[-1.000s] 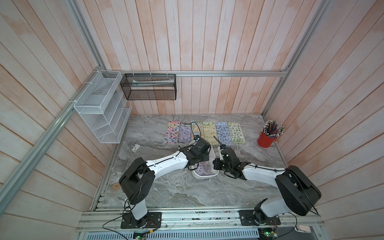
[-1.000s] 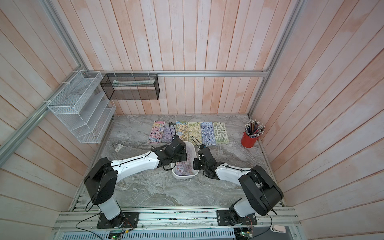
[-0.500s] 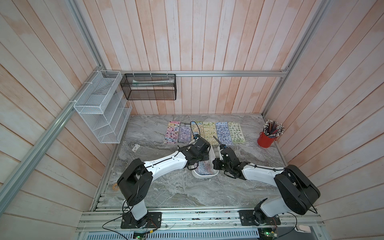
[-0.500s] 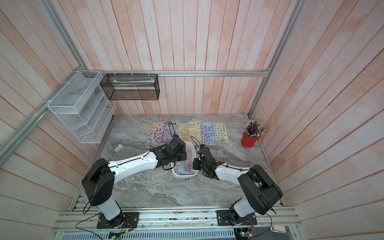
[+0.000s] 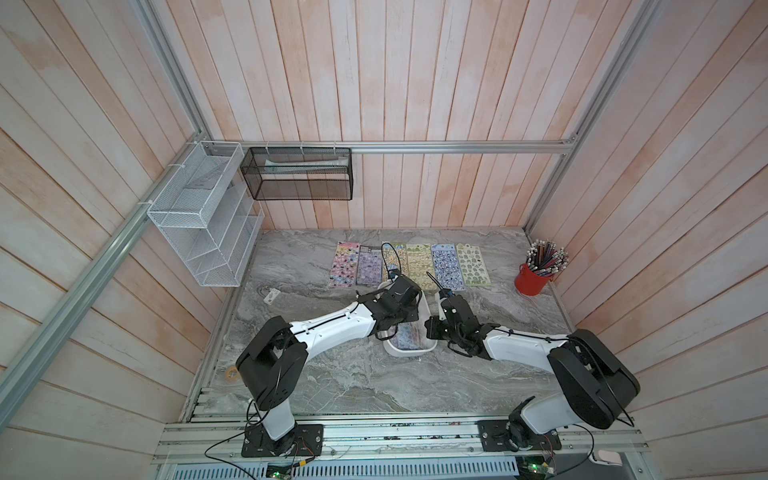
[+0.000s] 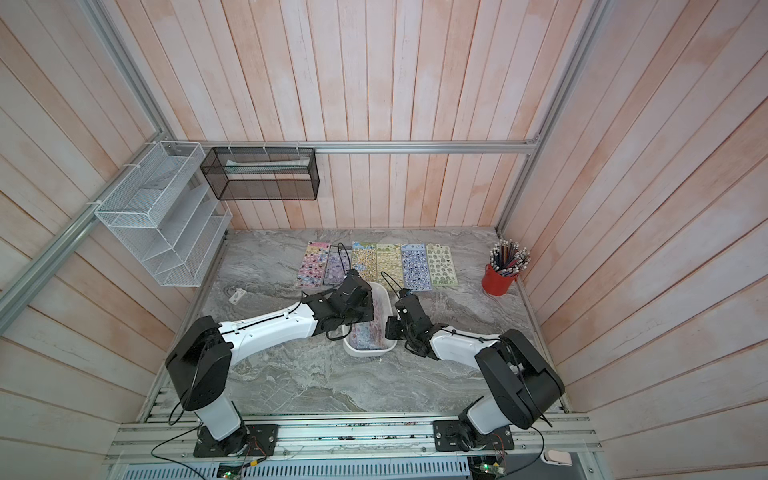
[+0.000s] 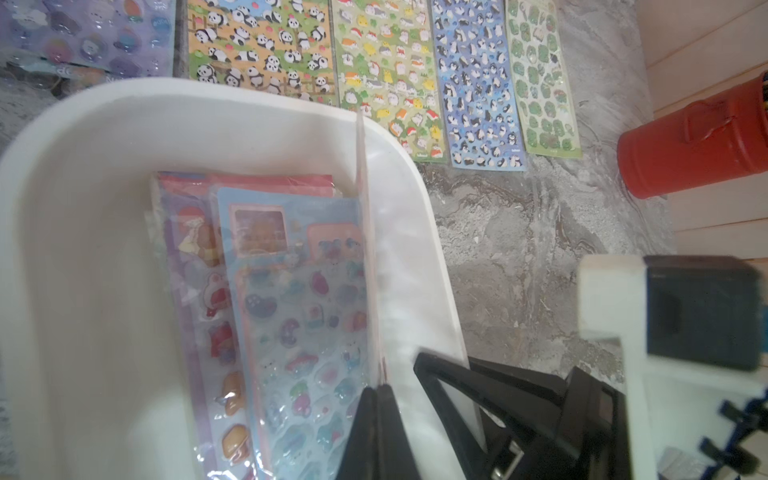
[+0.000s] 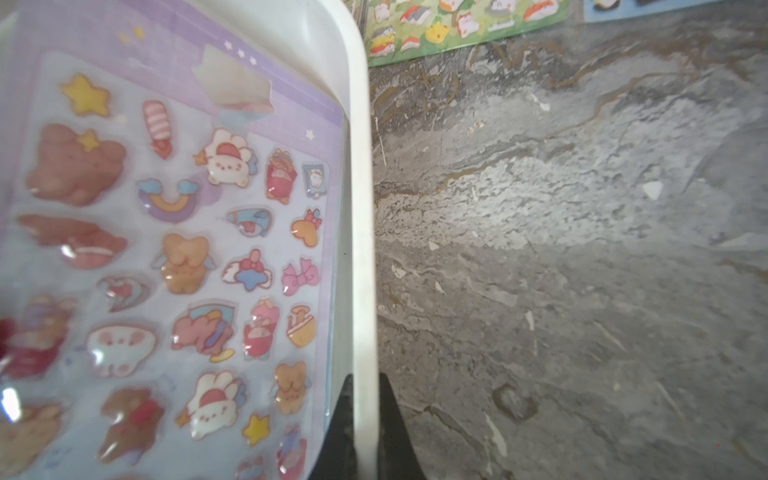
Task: Take the stickers out of the storage box
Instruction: Pick up the sticker from the storage box.
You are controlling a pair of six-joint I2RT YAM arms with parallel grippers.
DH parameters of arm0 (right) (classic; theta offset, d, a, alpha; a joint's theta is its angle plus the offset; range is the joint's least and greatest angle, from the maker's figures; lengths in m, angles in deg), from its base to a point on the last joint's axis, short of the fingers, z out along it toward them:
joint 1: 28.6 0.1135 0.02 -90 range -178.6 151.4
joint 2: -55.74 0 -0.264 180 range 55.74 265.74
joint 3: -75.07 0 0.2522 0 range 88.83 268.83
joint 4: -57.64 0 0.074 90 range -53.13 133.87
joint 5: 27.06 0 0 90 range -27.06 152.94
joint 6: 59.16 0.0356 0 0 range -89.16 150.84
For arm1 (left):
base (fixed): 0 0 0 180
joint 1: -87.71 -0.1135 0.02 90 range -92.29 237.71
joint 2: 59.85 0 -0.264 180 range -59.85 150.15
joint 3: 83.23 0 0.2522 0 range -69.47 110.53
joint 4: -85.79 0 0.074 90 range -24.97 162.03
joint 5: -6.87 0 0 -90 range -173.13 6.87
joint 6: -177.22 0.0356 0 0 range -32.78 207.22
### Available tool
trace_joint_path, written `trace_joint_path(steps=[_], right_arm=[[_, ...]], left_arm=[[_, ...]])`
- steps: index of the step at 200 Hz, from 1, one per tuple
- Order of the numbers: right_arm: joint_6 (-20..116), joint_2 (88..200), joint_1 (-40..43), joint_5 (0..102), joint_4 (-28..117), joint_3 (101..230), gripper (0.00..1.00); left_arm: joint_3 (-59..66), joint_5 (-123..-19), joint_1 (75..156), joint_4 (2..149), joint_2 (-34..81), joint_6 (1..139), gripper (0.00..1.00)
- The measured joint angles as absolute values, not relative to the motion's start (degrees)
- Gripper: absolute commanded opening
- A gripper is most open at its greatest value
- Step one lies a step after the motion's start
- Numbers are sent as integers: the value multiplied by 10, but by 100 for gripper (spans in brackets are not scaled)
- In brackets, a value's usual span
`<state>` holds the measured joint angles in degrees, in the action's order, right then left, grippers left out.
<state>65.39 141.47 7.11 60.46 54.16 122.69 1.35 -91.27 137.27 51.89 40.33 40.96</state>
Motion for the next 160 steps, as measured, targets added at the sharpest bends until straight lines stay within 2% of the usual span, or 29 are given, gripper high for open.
trace_joint_path(steps=[47, 107, 160], right_arm=[[654, 1414, 71, 605, 541, 1227, 0], [650, 1391, 72, 604, 517, 1225, 0], [633, 1361, 72, 603, 473, 1225, 0]], left_arm=[[14, -865, 1327, 519, 356, 472, 0], [49, -717, 1136, 541, 268, 648, 0], [76, -630, 978, 549, 307, 795, 0]])
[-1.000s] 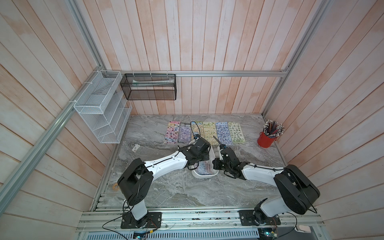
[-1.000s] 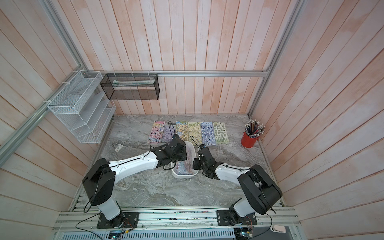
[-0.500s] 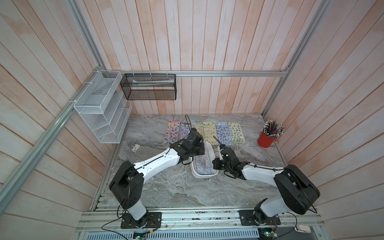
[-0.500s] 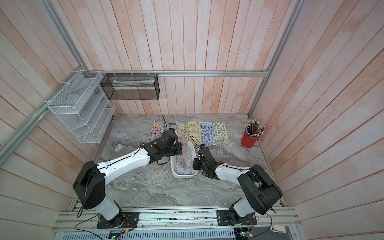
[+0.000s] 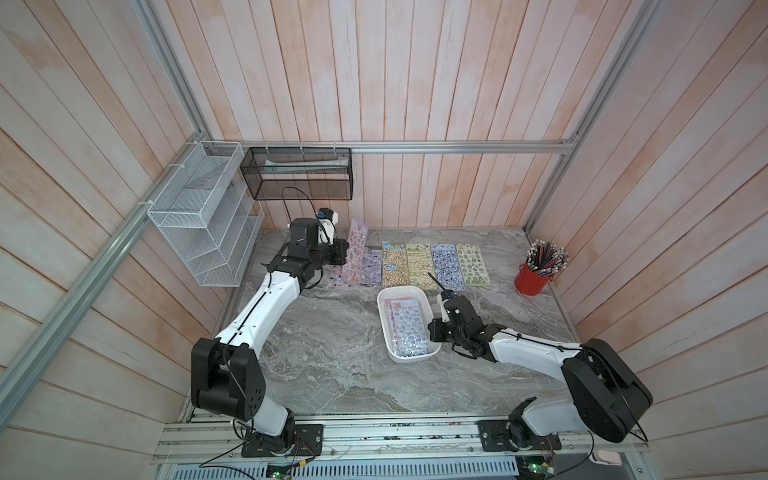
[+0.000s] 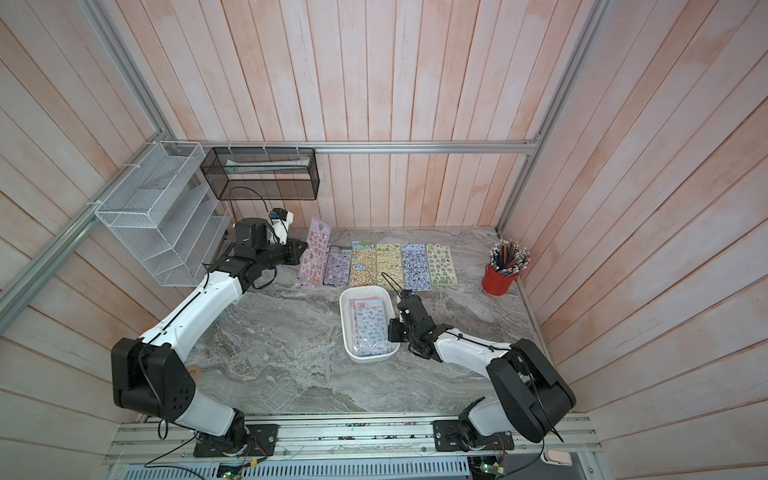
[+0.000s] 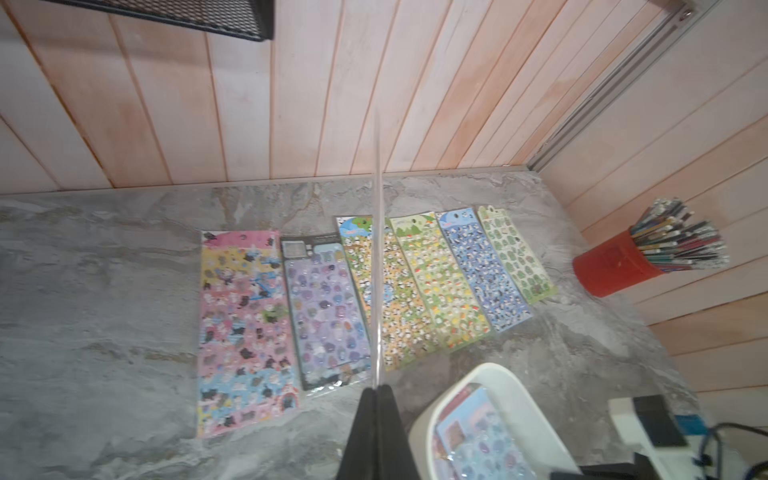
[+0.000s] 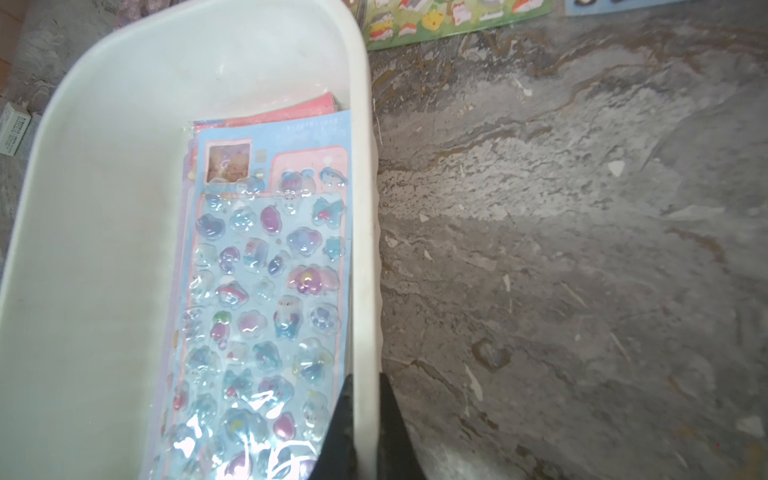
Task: Take the stickers out of the storage box
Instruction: Pick up the sticker from the storage box, then place the sticker at the center of the board.
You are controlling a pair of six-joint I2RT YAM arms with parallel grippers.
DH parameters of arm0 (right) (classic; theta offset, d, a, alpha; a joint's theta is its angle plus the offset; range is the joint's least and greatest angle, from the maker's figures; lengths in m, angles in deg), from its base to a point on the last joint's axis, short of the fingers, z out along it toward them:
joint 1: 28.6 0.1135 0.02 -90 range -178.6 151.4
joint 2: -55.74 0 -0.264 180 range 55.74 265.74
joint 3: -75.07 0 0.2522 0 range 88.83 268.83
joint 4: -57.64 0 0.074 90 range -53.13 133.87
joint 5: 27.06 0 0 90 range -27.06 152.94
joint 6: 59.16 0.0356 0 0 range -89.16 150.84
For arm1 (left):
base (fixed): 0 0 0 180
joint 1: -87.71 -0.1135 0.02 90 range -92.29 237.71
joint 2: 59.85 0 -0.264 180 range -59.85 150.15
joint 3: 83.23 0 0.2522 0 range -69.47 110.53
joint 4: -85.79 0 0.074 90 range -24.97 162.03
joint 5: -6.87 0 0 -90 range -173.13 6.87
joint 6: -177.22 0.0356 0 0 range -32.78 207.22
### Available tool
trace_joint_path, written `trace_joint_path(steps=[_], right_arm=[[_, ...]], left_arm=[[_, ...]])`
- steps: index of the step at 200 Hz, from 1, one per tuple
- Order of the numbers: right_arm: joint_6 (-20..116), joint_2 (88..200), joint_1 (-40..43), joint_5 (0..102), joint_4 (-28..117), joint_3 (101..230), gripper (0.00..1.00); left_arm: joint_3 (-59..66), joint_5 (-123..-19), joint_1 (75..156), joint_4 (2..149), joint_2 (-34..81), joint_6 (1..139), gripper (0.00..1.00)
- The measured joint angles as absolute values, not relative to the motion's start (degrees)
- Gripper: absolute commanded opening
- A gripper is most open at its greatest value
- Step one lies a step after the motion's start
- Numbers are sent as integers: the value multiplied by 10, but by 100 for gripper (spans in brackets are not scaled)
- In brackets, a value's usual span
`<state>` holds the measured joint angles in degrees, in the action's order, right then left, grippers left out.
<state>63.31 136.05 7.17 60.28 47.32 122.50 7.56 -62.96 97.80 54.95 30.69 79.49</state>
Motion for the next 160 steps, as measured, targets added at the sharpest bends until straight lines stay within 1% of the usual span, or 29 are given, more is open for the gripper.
trace_joint_path(steps=[28, 51, 86, 160], right_arm=[[622, 1340, 72, 603, 459, 1225, 0], [613, 1334, 72, 603, 455, 1225, 0], [605, 1334, 72, 596, 451, 1225, 0], [597, 1345, 72, 584, 448, 1226, 0]], left_arm=[[118, -604, 913, 548, 372, 837, 0], [172, -596, 878, 535, 436, 867, 0], [250, -584, 855, 507, 526, 909, 0], [366, -533, 807, 444, 654, 941, 0]])
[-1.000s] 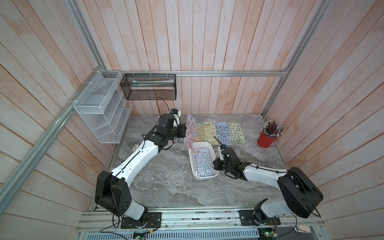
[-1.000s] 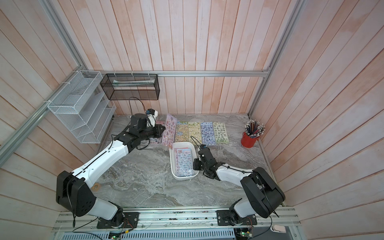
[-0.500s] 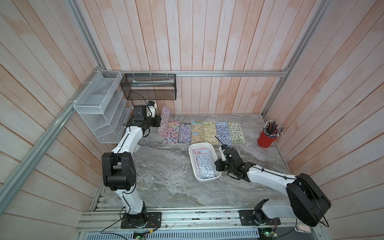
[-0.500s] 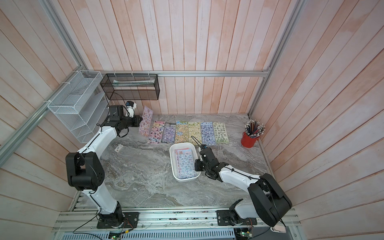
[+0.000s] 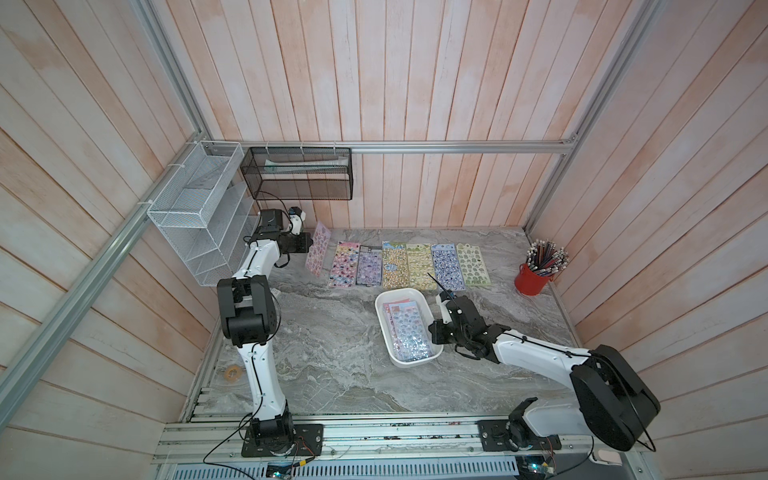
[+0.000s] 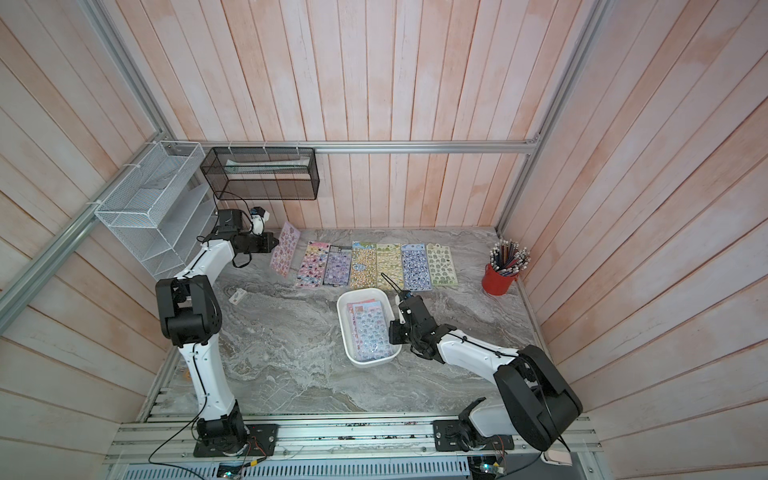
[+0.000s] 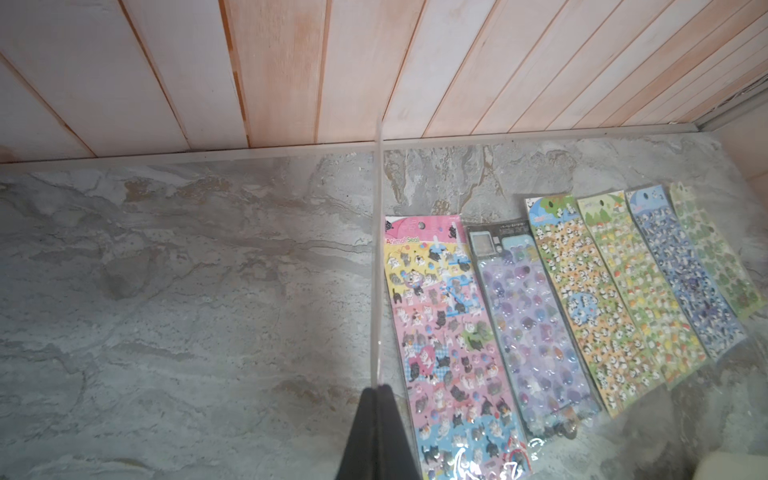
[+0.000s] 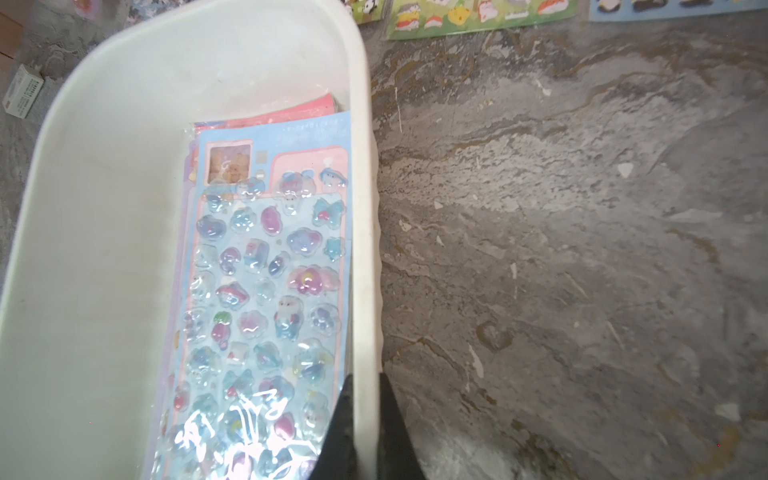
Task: Take the stickers out of the storage box
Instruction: Place the sticker at the center of the board.
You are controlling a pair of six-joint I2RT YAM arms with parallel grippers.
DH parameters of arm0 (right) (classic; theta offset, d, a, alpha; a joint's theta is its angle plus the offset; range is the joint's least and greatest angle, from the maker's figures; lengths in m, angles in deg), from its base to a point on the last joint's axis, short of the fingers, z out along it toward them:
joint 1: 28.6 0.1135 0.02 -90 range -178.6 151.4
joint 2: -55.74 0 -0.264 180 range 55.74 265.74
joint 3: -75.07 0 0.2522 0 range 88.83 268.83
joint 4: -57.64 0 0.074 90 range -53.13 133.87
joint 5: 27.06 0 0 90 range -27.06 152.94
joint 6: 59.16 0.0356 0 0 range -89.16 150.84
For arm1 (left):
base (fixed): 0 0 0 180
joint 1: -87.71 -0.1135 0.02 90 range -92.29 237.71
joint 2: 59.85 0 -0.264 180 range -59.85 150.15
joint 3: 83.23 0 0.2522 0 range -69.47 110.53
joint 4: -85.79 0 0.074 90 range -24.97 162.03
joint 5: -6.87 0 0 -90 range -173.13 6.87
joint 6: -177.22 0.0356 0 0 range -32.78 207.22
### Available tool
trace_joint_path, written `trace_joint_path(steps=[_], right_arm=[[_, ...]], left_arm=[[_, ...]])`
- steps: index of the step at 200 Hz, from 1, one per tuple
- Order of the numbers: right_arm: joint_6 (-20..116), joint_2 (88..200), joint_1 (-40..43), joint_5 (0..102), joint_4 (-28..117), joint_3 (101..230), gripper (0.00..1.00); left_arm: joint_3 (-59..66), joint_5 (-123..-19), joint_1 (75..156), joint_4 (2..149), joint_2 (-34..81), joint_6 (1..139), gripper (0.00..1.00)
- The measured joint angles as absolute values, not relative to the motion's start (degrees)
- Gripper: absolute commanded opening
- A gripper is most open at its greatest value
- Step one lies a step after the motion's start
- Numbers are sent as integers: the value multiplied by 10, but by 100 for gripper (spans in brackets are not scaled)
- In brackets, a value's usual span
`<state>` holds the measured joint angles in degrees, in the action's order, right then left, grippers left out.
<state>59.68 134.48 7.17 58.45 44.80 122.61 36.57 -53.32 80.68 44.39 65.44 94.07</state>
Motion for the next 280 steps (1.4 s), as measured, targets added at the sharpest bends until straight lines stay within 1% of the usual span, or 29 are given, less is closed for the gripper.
trace_joint_path(steps=[25, 72, 100, 120, 151, 177, 201, 241, 262, 280], right_arm=[[595, 1354, 72, 583, 443, 1229, 0], [593, 1365, 72, 583, 433, 1247, 0], [593, 1365, 72, 583, 426, 1254, 0], [593, 1365, 72, 584, 423, 1257, 0], [593, 1365, 72, 584, 418, 1258, 0], [593, 1365, 72, 584, 412, 1258, 0], [593, 1365, 72, 584, 408, 1261, 0], [593, 1365, 72, 587, 406, 1264, 0], [594, 1361, 72, 590, 403, 1264, 0], [596, 1355, 72, 593, 403, 1264, 0]], left_arm=[[390, -529, 802, 433, 680, 944, 0], [398, -523, 801, 424, 707, 944, 1], [398, -523, 798, 422, 721, 946, 7], [398, -529, 795, 419, 730, 948, 17], [398, -548, 791, 415, 739, 953, 27], [398, -570, 790, 414, 739, 950, 31], [398, -595, 790, 414, 736, 945, 32], [398, -610, 791, 414, 693, 900, 31], [386, -616, 798, 423, 637, 869, 31], [353, -628, 821, 438, 571, 844, 31]])
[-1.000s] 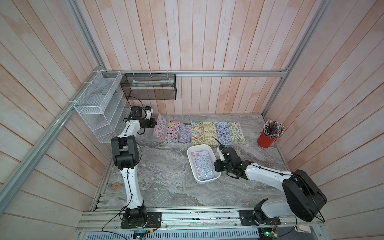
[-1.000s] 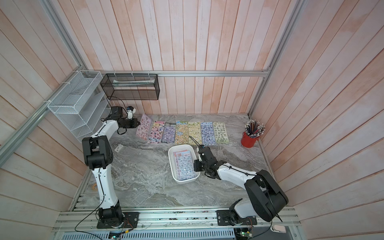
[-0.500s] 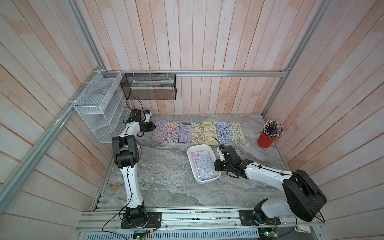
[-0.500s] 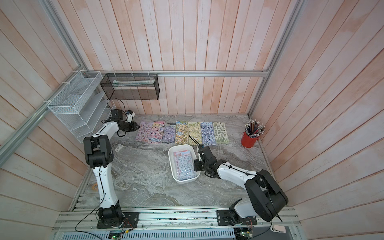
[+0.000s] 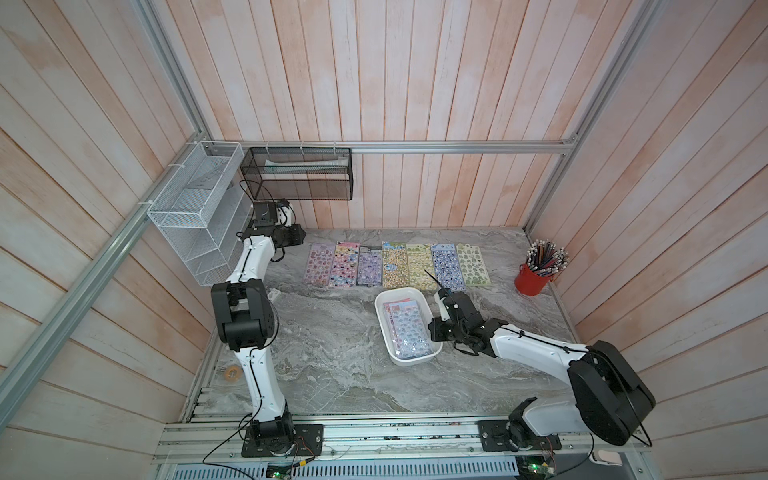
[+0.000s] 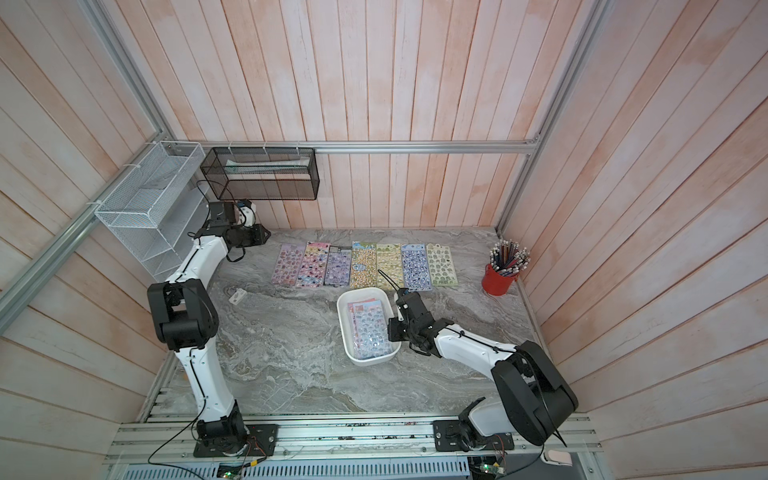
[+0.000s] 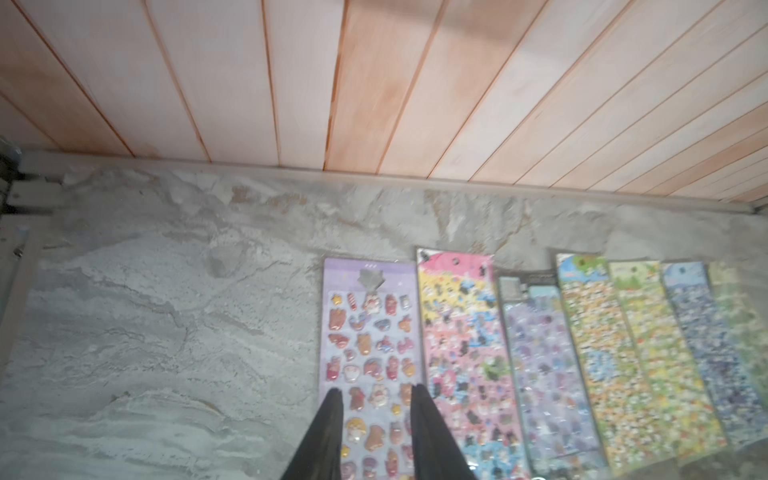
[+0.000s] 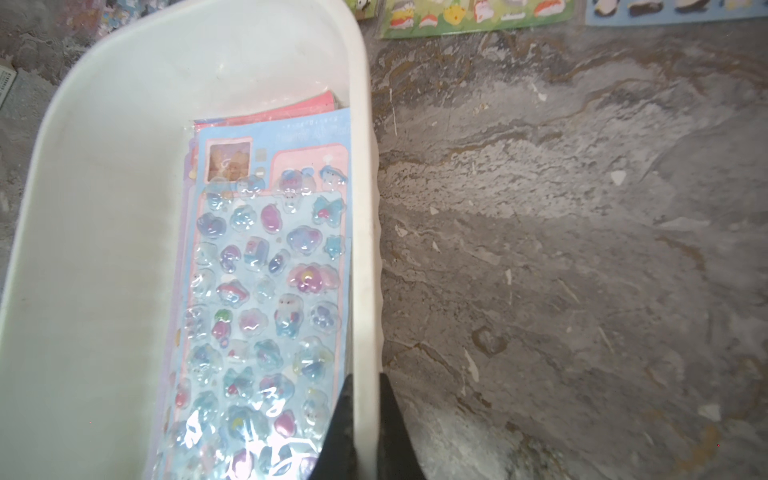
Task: Take the stickers out of the storage box
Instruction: Place the sticker at the center of the board.
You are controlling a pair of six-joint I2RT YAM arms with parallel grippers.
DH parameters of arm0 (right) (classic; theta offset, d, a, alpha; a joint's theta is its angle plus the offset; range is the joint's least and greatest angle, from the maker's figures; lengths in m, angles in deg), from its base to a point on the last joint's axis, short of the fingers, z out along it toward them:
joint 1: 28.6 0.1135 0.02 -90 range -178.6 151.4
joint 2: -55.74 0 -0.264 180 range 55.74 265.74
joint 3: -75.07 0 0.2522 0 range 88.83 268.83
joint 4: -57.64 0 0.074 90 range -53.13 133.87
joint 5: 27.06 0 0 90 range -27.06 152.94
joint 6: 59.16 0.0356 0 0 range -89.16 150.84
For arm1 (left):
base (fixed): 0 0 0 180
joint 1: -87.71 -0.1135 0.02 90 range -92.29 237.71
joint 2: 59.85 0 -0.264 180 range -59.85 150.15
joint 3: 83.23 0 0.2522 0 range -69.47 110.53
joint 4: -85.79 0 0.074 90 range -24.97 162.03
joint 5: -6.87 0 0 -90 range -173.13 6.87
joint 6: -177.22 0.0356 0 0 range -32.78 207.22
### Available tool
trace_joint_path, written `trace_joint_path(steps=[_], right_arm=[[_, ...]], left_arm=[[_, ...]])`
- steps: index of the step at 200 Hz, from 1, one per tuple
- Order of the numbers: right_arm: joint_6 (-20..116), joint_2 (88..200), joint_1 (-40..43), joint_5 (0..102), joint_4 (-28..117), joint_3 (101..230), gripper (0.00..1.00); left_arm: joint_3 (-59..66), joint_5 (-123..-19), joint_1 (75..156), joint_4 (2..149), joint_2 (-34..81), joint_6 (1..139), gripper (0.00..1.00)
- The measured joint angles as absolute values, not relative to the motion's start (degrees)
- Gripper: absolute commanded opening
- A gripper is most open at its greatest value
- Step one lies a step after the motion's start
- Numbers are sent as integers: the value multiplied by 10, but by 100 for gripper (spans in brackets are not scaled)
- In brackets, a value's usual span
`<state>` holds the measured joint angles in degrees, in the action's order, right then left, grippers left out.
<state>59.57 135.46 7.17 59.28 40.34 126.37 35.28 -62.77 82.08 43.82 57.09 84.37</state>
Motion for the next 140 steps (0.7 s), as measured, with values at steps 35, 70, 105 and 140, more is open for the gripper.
trace_joint_path(steps=[35, 70, 105, 140], right_arm=[[599, 1339, 72, 603, 403, 1261, 0], [607, 1326, 72, 614, 404, 1251, 0], [617, 1325, 72, 620, 404, 1237, 0], [627, 1323, 72, 623, 409, 1219, 0]], left_arm=[[236, -651, 913, 480, 430, 797, 30], [111, -686, 1034, 504, 323, 761, 30], [38, -745, 1166, 510, 270, 712, 30], [21, -827, 1284, 503, 268, 657, 30]])
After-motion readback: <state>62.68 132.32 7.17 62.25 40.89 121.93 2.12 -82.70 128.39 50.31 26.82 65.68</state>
